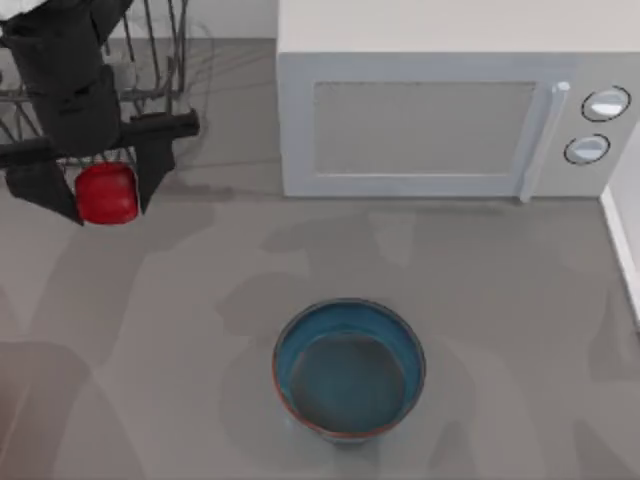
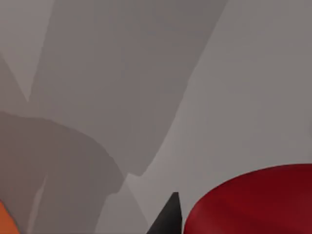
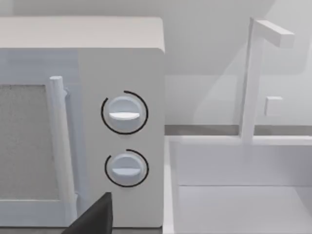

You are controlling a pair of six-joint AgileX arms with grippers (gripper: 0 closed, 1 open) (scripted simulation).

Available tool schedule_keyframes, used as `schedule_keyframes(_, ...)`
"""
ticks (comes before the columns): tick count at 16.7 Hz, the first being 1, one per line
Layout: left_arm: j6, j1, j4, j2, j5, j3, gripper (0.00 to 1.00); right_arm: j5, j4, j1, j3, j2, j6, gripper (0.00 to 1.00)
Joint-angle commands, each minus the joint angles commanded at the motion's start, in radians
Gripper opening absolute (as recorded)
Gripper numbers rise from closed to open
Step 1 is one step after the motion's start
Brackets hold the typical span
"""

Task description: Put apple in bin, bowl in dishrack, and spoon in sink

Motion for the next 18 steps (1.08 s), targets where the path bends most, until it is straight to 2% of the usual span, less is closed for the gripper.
schedule_keyframes(7,-0.371,0.500,0.021,-0.435,-0.016,-0.368,0.00,0.000,0.000,0.000,0.000,0.000,0.000,1.00)
schedule_keyframes(10,-0.506,0.662,0.035,-0.594,-0.018,-0.501,0.00,0.000,0.000,0.000,0.000,0.000,0.000,1.00)
schedule_keyframes(13,-0.569,0.727,0.043,-0.660,-0.017,-0.564,0.00,0.000,0.000,0.000,0.000,0.000,0.000,1.00)
schedule_keyframes(18,-0.569,0.723,0.046,-0.658,-0.013,-0.564,0.00,0.000,0.000,0.000,0.000,0.000,0.000,1.00)
